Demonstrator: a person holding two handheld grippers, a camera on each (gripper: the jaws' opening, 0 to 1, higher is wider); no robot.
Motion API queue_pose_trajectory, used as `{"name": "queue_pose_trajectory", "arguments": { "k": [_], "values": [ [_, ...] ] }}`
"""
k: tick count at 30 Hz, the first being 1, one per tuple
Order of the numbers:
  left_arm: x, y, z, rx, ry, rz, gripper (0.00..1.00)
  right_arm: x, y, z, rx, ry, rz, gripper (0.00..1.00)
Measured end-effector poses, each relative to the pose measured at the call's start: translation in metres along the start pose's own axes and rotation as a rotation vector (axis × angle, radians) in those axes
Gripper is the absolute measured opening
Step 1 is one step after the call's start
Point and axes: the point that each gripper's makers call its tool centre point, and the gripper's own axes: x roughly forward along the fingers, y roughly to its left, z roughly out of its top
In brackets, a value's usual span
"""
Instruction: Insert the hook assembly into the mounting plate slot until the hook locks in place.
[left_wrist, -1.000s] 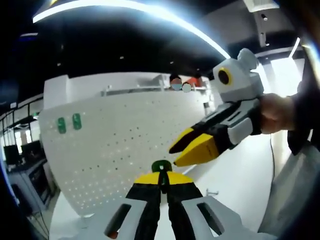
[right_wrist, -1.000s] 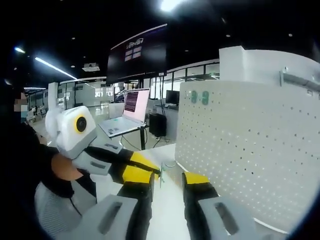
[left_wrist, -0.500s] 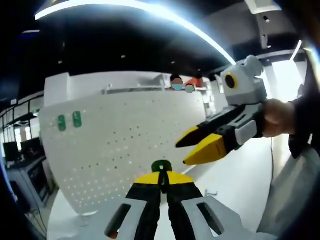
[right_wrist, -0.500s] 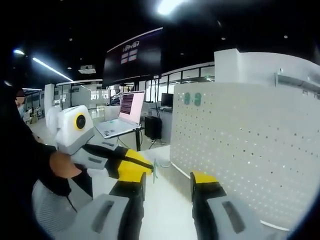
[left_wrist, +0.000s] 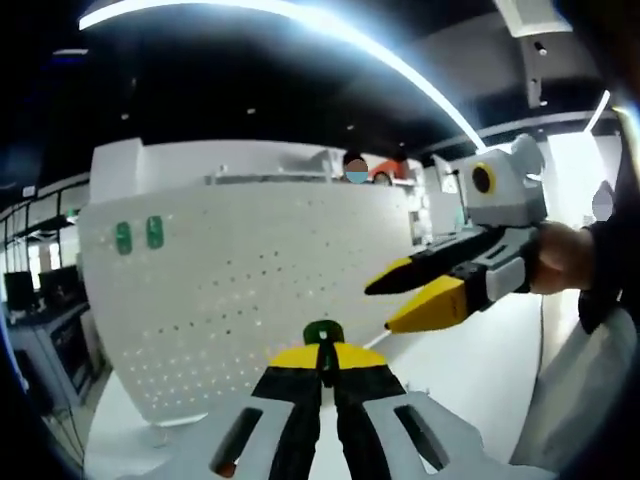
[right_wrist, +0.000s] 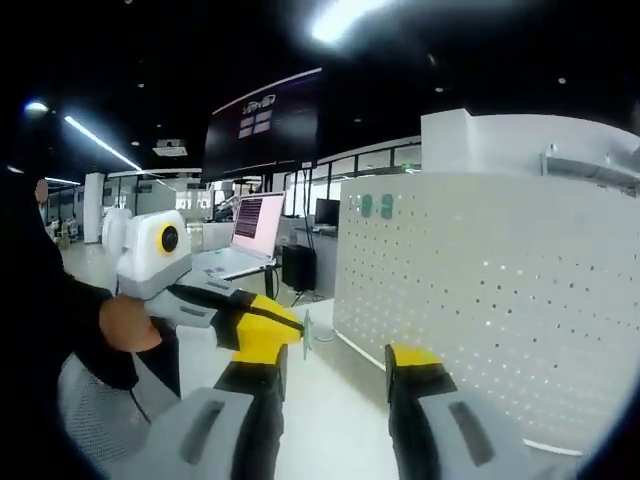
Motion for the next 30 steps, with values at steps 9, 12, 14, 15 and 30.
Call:
{"name": "queue_pose_trajectory", "arguments": {
  "k": [9,12,14,15,30],
  "values": [
    [0.002,0.001,0.001,-0.021,-0.001,0.009,0.03,-0.006,-0.004,-0.003,0.007,-0.026,-0.014,0.39],
    [0.002,0.004,0.002,-0.02,0.001,0.02,0.03,-0.006,-0.001,-0.007,0.006,-0.027,-0.007,0.4],
    [0.002,0.008,0.002,-0.023,0.009,0.037,0.03,-0.006,-0.001,-0.01,0.008,-0.023,-0.007,0.4],
    [0.002,0.011,0.003,-0.027,0.009,0.042,0.03,-0.007,-0.002,-0.011,0.009,-0.024,-0.01,0.4],
    [0.019,0.048,0.044,0.002,-0.028,0.13,0.03,-0.023,-0.01,-0.02,0.033,-0.054,-0.06,0.4]
  ]
}}
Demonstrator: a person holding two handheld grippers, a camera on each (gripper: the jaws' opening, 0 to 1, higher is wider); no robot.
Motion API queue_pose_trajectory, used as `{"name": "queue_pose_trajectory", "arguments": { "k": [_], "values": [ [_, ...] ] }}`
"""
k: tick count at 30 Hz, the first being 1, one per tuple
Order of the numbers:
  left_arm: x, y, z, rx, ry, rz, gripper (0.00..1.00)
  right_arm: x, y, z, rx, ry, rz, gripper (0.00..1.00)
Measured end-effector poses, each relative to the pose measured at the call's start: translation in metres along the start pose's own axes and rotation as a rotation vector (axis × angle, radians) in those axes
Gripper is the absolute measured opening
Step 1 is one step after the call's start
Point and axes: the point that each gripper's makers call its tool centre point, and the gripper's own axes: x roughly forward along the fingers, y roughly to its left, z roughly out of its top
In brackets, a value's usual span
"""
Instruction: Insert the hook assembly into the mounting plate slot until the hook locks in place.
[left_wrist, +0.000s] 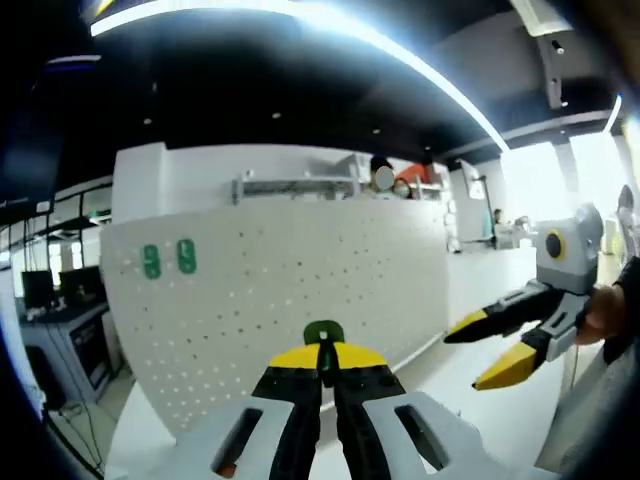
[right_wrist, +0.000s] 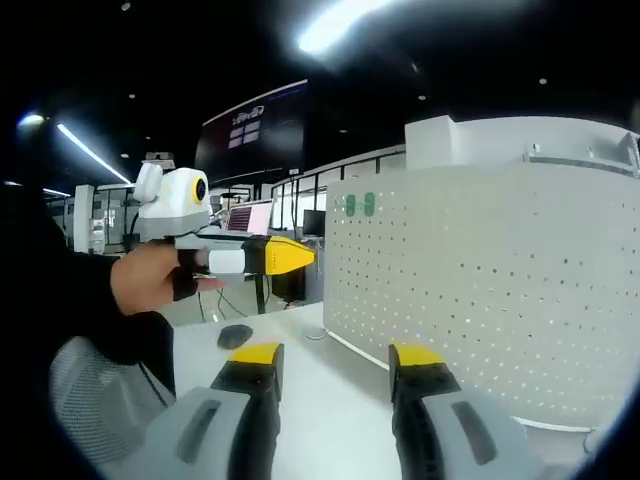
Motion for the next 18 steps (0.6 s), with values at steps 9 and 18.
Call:
{"name": "queue_pose_trajectory", "arguments": {
  "k": [9,18],
  "values": [
    [0.01,0.022,0.013,-0.023,-0.02,0.046,0.03,-0.006,-0.01,-0.004,0.006,0.003,-0.028,0.41],
    [0.027,0.039,0.036,-0.013,-0.057,0.079,0.03,-0.007,-0.013,-0.003,0.005,-0.004,-0.038,0.42]
  ]
}}
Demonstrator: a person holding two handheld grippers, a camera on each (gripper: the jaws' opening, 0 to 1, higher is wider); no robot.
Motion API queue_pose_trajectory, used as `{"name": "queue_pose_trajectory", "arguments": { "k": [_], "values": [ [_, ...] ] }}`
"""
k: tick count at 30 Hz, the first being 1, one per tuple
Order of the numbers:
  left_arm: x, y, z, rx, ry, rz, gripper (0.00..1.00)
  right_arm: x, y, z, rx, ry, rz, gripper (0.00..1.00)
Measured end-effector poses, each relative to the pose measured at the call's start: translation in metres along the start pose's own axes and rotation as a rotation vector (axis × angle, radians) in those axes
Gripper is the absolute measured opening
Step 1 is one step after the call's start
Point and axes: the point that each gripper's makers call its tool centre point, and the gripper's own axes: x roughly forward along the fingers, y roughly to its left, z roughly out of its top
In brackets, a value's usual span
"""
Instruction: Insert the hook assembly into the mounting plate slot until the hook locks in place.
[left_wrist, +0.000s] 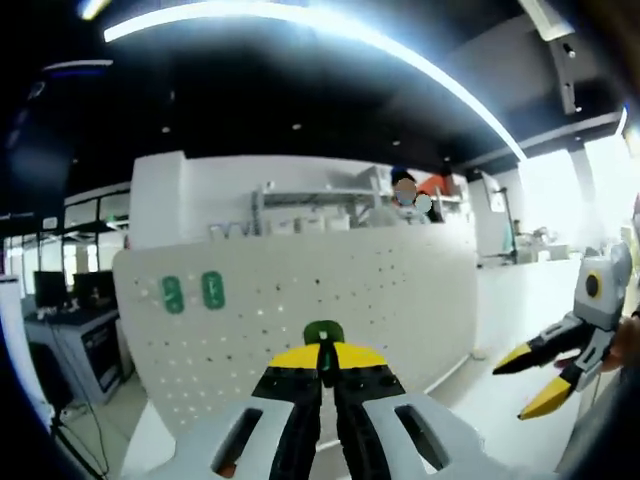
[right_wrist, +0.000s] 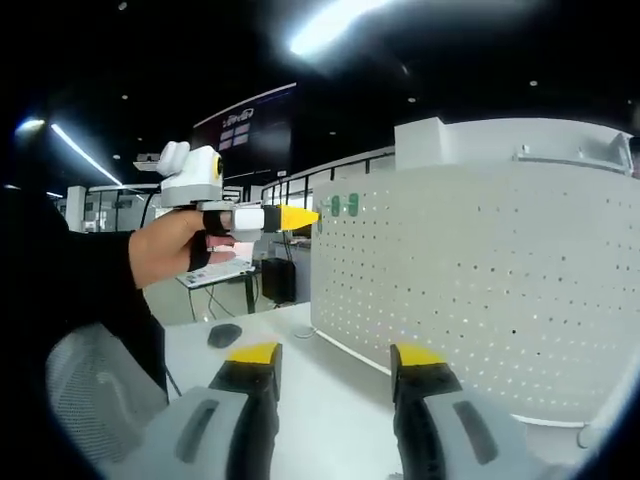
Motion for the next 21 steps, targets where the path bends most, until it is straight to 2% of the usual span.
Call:
{"name": "queue_pose_trajectory", "arguments": {
  "k": [7,21],
  "values": [
    [0.019,0.014,0.012,0.022,-0.017,0.023,0.03,0.0,-0.001,-0.001,0.001,0.002,0.0,0.42],
    [0.055,0.041,0.031,0.017,-0.045,0.077,0.03,-0.001,-0.005,0.0,0.005,-0.001,-0.011,0.42]
  ]
}}
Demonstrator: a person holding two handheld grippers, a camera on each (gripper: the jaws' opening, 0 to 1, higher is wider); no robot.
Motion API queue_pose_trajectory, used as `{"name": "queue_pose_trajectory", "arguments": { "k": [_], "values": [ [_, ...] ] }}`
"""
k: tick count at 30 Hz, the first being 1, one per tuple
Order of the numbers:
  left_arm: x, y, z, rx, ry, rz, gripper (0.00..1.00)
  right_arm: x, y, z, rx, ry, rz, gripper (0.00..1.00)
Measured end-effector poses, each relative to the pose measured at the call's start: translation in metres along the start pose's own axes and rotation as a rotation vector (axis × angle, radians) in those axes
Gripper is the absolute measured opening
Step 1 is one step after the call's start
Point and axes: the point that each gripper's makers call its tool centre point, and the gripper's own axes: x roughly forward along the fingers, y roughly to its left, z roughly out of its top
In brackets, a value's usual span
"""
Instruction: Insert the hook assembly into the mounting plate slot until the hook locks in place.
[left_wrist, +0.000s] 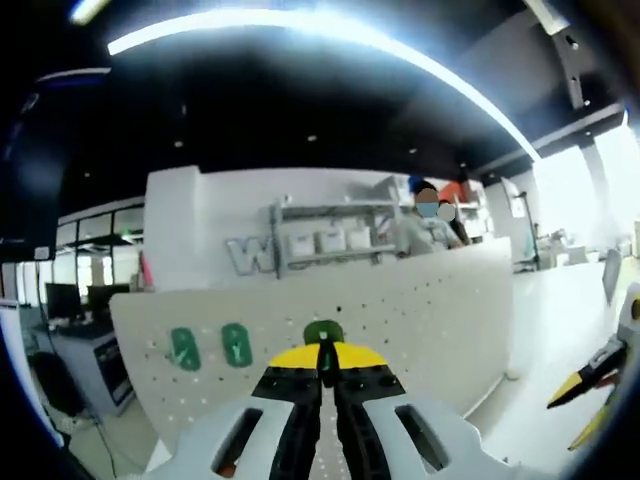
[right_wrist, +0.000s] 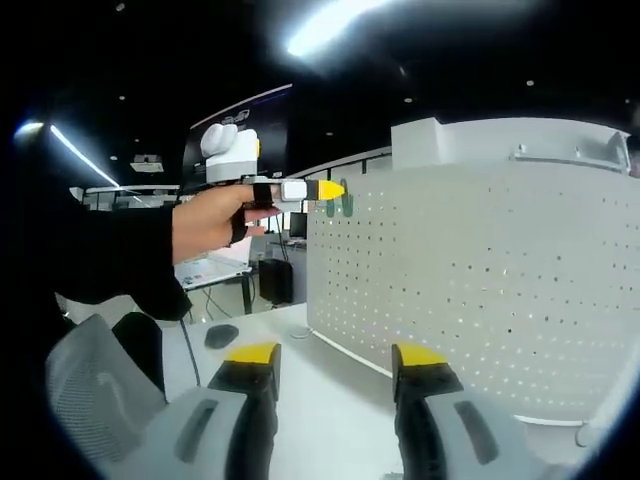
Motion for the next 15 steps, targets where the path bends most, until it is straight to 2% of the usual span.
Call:
{"name": "queue_pose_trajectory", "arguments": {
  "k": [15],
  "values": [
    [0.025,0.005,0.003,0.031,-0.013,0.045,0.03,-0.001,-0.002,0.0,0.003,-0.002,0.0,0.42]
  ]
}}
